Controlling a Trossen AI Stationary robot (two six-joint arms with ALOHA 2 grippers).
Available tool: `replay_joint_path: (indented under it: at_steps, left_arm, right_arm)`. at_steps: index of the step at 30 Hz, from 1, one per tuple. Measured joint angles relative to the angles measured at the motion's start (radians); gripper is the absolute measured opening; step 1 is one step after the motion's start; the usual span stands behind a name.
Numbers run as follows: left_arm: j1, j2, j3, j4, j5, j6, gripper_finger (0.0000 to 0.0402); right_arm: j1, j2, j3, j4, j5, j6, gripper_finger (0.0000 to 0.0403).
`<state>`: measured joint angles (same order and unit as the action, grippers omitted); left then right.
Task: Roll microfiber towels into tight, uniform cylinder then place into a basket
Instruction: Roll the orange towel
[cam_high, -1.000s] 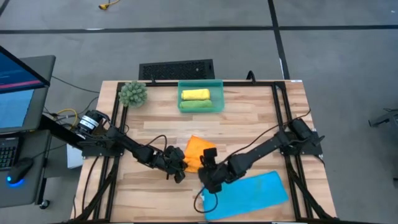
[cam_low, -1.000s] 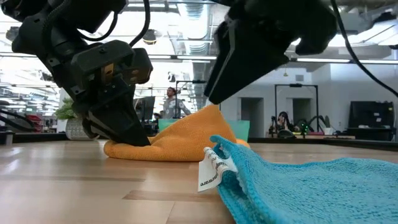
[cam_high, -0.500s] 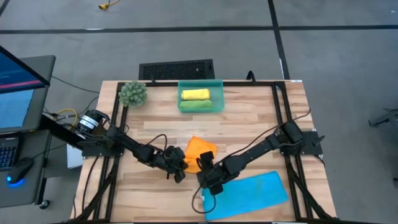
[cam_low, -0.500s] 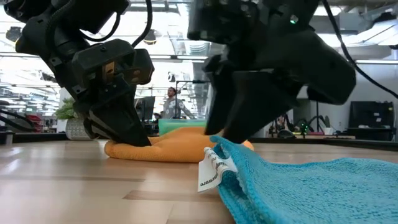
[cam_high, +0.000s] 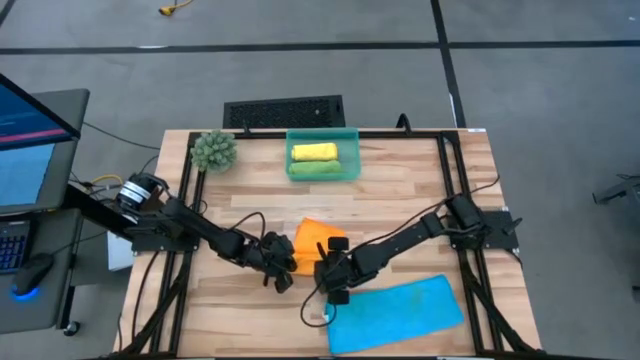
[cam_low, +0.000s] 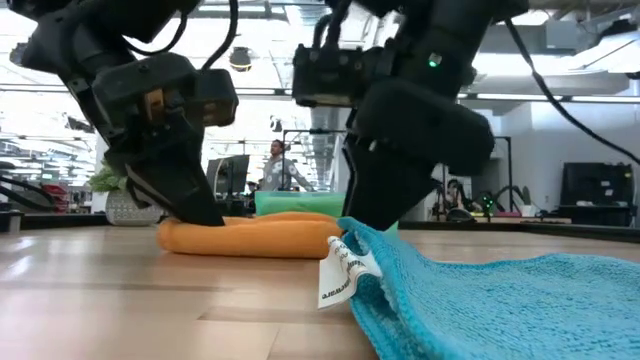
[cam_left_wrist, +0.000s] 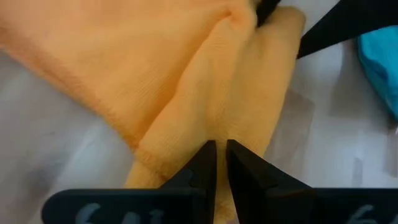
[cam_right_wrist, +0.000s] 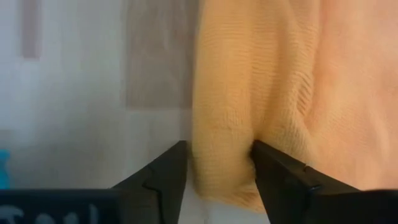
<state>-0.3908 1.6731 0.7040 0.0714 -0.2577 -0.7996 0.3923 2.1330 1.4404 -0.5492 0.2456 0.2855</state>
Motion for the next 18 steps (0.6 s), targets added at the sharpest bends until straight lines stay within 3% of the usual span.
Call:
replay_joint_path:
  at_steps: [9, 18]
  left_arm:
    - [0.029, -0.050, 0.000, -0.080, 0.032, 0.064, 0.0031]
    - [0.032, -0.187, 0.000, -0.301, -0.017, 0.108, 0.0031]
  right_arm:
    - [-0.006, 0.019, 0.001, 0.027, 0.006, 0.044, 0.0148]
    - [-0.021, 0.019, 0.000, 0.035, -0.004, 0.145, 0.0018]
